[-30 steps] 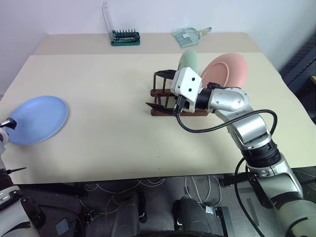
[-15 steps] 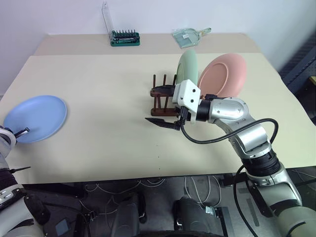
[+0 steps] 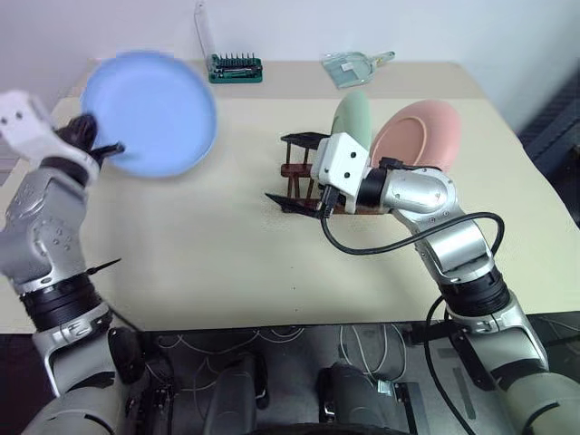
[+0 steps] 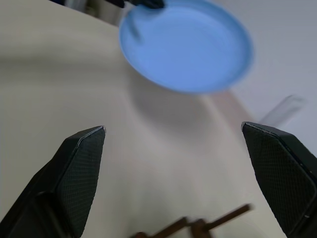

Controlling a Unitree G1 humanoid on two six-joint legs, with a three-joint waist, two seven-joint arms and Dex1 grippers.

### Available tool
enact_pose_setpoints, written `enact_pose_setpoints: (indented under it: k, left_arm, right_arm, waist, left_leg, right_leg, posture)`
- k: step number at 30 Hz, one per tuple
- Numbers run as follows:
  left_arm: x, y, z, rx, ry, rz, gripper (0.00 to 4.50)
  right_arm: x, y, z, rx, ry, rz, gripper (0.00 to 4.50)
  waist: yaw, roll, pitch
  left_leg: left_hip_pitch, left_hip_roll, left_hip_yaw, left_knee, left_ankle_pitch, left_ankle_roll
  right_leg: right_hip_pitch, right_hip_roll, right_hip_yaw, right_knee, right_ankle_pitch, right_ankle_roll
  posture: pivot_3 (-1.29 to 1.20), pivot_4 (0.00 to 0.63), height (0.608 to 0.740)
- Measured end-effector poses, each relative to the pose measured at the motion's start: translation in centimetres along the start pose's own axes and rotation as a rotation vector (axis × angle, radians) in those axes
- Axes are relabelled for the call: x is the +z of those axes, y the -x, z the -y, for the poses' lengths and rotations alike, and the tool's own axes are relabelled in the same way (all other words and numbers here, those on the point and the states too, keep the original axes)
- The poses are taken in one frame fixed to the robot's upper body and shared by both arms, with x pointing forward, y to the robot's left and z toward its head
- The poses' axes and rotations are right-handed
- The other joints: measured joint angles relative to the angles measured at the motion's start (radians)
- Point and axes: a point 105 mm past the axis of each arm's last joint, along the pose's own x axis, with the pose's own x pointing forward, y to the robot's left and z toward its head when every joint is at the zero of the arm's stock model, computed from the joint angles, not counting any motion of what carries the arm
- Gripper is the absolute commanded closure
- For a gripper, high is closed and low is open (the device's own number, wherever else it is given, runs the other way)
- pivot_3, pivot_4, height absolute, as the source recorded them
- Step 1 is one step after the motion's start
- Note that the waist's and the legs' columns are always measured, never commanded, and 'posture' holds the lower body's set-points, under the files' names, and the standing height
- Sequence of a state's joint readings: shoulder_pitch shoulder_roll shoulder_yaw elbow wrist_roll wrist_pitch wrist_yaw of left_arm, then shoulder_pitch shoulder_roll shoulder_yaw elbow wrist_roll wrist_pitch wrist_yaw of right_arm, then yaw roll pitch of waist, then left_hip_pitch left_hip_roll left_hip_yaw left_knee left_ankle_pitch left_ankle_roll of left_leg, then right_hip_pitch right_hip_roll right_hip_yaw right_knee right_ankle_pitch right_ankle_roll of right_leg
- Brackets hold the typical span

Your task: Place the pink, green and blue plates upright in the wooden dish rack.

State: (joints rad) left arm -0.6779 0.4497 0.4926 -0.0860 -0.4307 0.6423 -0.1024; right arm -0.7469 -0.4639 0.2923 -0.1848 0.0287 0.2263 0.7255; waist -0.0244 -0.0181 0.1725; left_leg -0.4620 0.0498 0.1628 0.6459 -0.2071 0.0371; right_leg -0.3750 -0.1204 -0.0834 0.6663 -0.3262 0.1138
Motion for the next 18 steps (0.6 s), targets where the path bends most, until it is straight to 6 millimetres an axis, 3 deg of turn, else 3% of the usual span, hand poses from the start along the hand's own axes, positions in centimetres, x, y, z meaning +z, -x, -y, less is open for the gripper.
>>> enact_pose_setpoints:
  k: [4,7,9,18]
  left_arm:
    - [0.0,-0.6,3.8,-0.074,-0.001,0.015,4.47]
    - [0.5,-0.3,7.4,-0.159,-0.138,0.065,4.47]
    - [1.1,0.1,9.3,-0.203,-0.172,0.106,4.47]
    - [1.5,1.1,11.4,-0.266,-0.116,0.123,4.47]
  right_arm:
    - [-0.3,-1.0,0.7,-0.059,0.159,-0.032,0.0]
    - [-0.3,-1.6,1.7,-0.134,0.264,-0.052,0.0]
    - [-0.1,-2.1,1.2,-0.125,0.295,-0.039,0.0]
    - [-2.3,-3.0,-0.6,-0.067,0.401,-0.107,0.0]
  waist:
    - [-0.002,0.0,0.0]
    - [0.004,0.0,0.0]
    - [0.006,0.0,0.0]
    - [0.005,0.0,0.0]
  left_leg:
    - [0.0,0.0,0.0,0.0,0.0,0.0]
    - [-0.001,0.0,0.0,0.001,0.001,0.0]
    - [-0.001,0.0,0.0,0.001,0.001,0.0]
    - [-0.001,0.001,0.0,0.001,0.001,0.0]
  right_leg:
    - [0.0,0.001,0.0,0.0,0.0,0.0]
    - [-0.001,0.001,0.0,0.0,0.0,0.0]
    - [0.0,0.001,0.0,-0.001,0.0,0.0]
    - [0.0,0.001,0.0,0.0,0.0,0.0]
  posture:
    - [0.0,0.15,0.732]
    - [0.0,0.15,0.732]
    - [0.0,0.15,0.732]
    - [0.0,0.15,0.732]
